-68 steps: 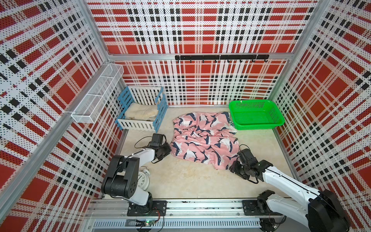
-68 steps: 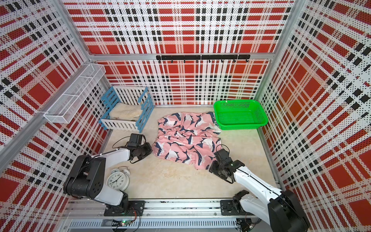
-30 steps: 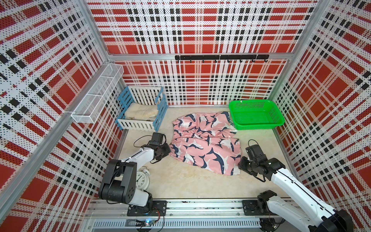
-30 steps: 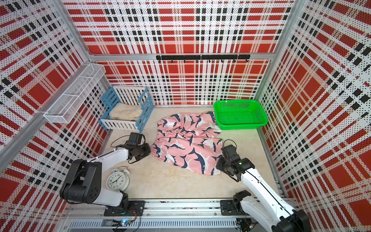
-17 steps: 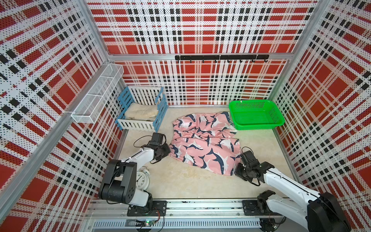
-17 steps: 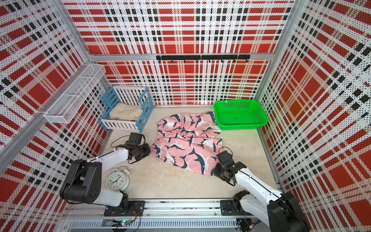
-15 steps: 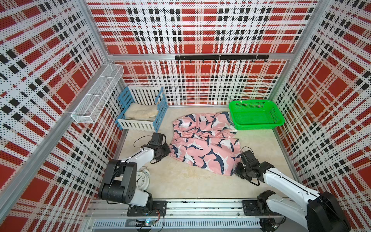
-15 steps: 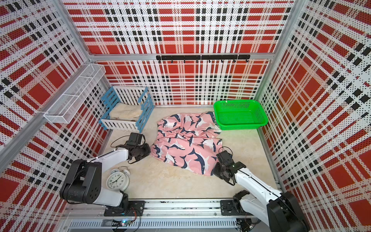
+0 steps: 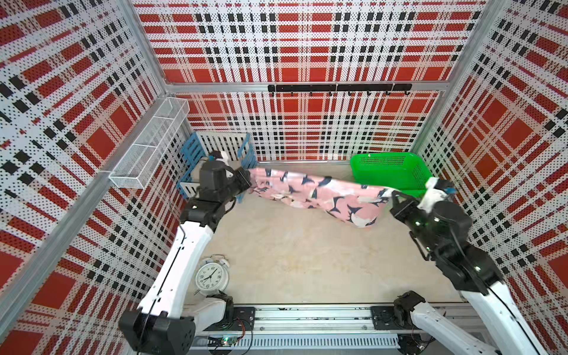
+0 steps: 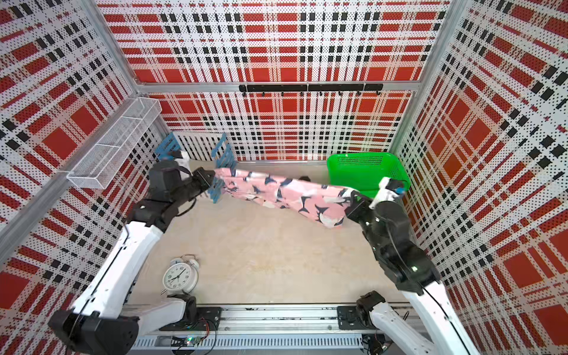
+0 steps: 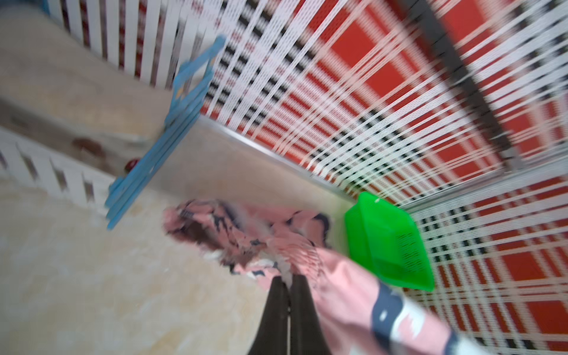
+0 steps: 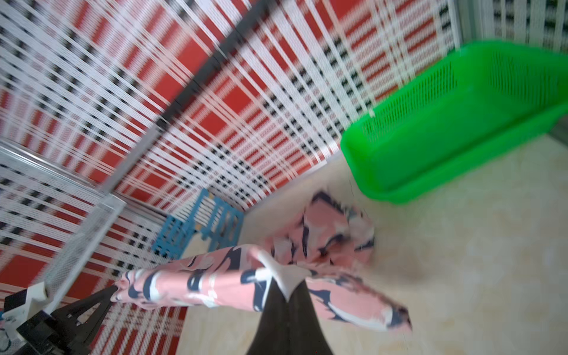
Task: Roll up the shorts
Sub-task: Fold the shorts at the center of the board.
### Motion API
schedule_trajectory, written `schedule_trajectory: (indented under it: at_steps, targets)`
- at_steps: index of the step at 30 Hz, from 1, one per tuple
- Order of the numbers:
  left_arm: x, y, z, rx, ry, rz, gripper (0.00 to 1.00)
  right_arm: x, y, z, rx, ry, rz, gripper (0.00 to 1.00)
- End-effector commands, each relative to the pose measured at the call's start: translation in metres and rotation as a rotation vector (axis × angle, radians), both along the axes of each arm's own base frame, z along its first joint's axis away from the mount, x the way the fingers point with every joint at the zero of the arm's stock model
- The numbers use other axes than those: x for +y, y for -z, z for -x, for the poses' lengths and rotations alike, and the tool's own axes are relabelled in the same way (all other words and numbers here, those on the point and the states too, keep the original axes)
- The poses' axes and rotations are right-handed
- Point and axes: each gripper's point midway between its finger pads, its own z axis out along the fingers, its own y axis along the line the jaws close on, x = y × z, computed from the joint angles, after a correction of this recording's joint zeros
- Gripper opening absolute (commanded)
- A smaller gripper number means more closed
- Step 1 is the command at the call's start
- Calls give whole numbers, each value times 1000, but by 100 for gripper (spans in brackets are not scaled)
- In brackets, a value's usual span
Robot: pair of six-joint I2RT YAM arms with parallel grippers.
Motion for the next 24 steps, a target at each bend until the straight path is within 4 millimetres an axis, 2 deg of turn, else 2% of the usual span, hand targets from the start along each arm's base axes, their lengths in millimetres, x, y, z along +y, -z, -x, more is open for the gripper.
schedule_trajectory:
  at_steps: [1,3,5,7,9,12,15,19,24]
  targets:
    - [12,-78,30,-155,-42,22,0,-34,-73,24,-196,125,74,0]
    - [15,-120,39,-238,-53,51,0,-33,-107,27,-273,116,83,0]
    - [17,-148,40,-292,-65,76,0,-27,-136,21,-327,109,101,0]
    - [19,-156,27,-297,-86,81,0,-19,-152,5,-333,110,136,0]
    - [19,-152,5,-290,-101,82,0,-7,-160,-18,-330,108,155,0]
    - [15,-141,-35,-286,-85,123,0,10,-163,-58,-324,124,186,0]
    - [7,-145,-72,-326,-45,183,0,15,-167,-98,-332,162,204,0]
    - [-3,-177,-107,-399,-2,251,0,5,-181,-145,-372,149,127,0]
    - [-11,-229,-115,-514,47,332,0,-1,-228,-154,-473,179,125,0]
